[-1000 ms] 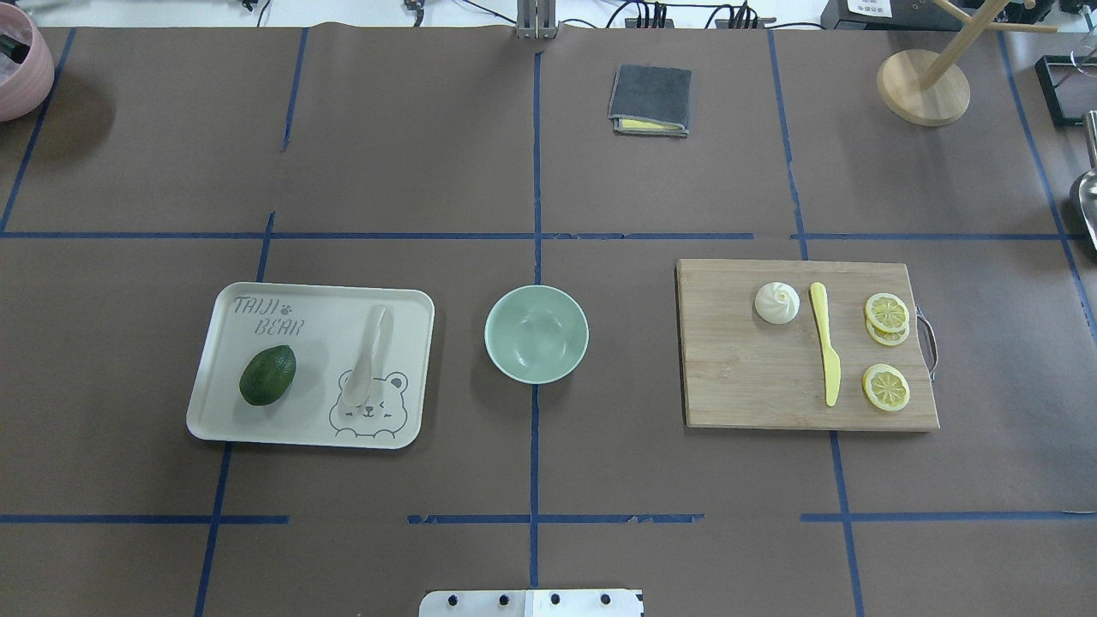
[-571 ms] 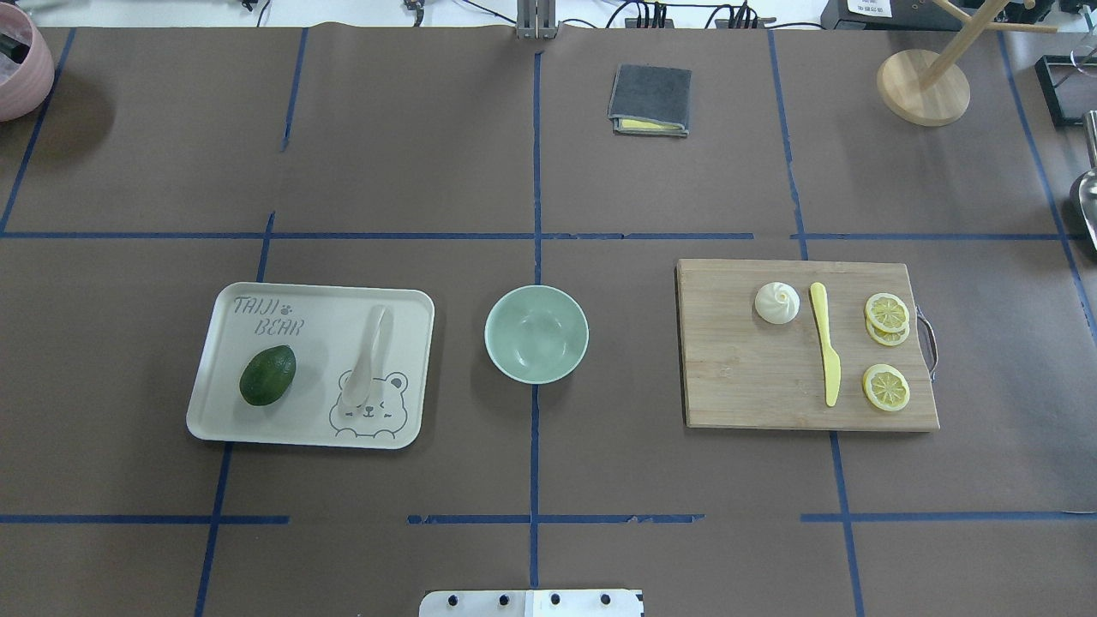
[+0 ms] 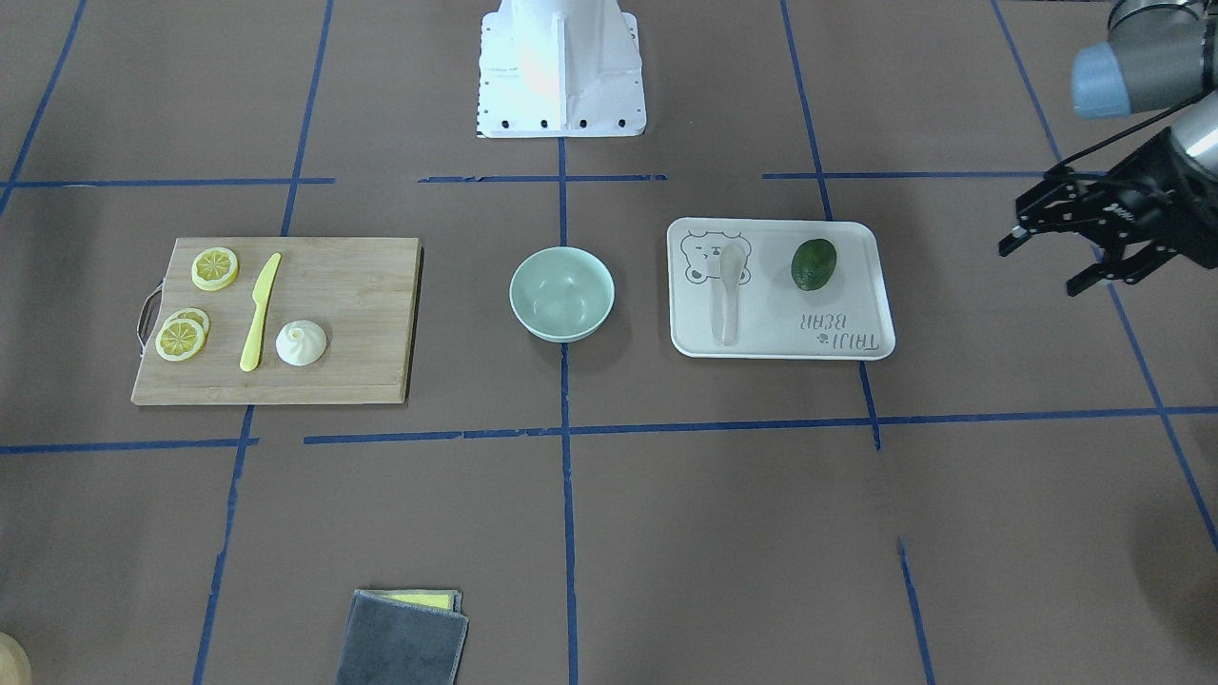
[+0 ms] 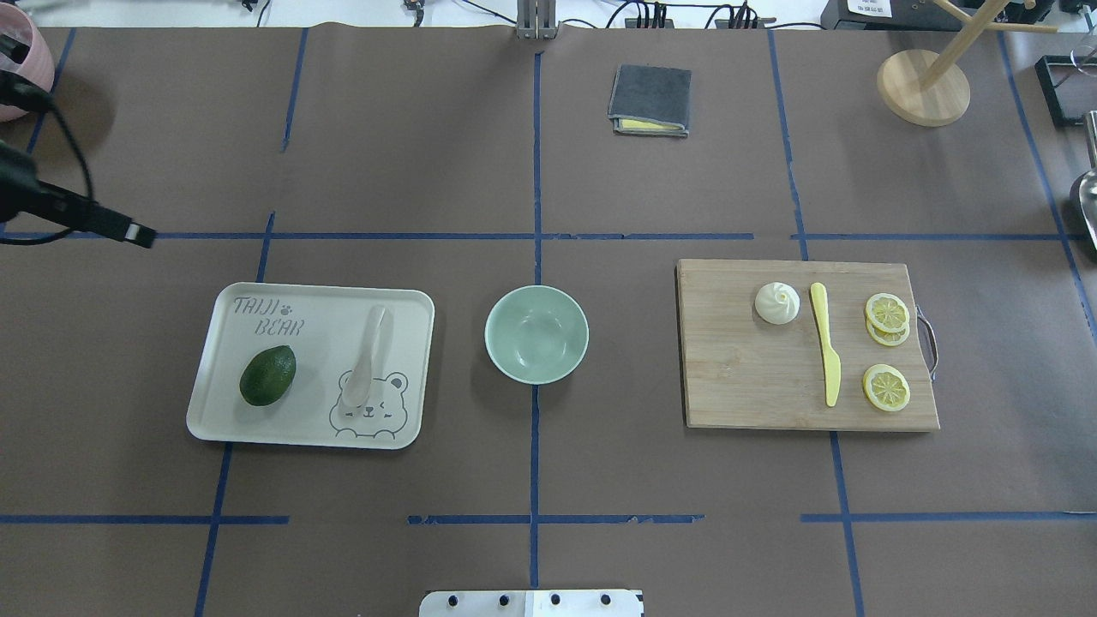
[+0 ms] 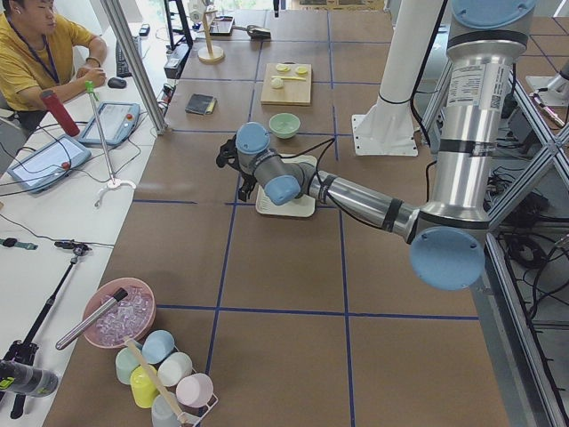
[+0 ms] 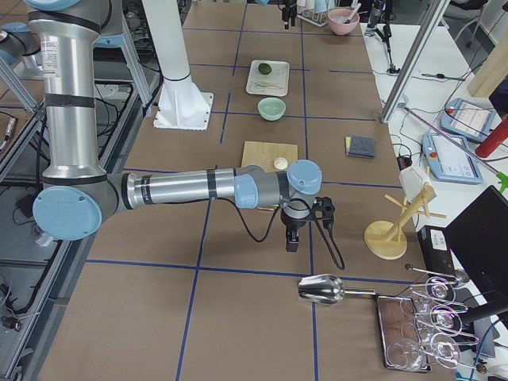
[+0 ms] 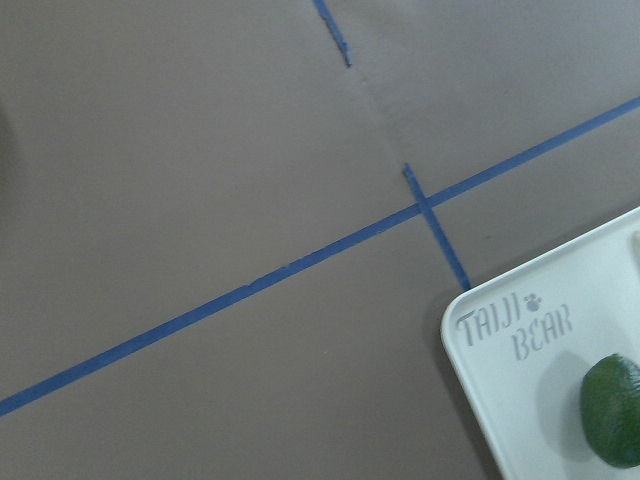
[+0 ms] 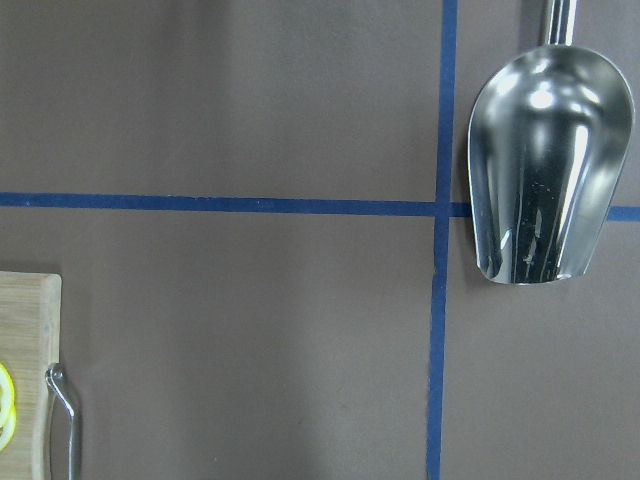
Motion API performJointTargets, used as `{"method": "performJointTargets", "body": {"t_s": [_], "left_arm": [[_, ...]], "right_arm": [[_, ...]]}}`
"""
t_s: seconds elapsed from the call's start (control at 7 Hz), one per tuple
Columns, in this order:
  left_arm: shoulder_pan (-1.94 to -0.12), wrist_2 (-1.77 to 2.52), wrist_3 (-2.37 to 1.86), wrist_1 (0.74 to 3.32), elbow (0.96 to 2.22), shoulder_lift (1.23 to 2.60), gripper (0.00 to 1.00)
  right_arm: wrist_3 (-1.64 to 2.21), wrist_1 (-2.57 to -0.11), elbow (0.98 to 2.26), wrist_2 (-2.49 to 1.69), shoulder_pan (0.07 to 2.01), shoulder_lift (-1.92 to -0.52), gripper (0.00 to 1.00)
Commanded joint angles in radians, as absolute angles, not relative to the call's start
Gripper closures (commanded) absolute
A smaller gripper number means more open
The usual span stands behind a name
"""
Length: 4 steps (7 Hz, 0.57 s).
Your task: Put spoon and bun in bowl
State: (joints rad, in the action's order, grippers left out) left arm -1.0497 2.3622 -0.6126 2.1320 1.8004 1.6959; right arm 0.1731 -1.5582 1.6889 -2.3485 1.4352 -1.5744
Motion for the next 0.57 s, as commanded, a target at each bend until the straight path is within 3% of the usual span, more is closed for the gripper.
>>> {"method": "performJointTargets", "body": {"t_s": [0.0, 0.43], "left_arm": [[-0.849, 2.149, -0.843, 2.103, 1.776, 1.833, 0.01], [-0.674, 1.991, -0.904, 1.861, 1.747, 1.986, 0.03]], "right_arm": [[0.173, -1.559, 1.684, -2.344, 1.436, -1.577, 0.0], [0.173, -1.559, 1.664, -2.35, 1.436, -1.578, 0.0]]}}
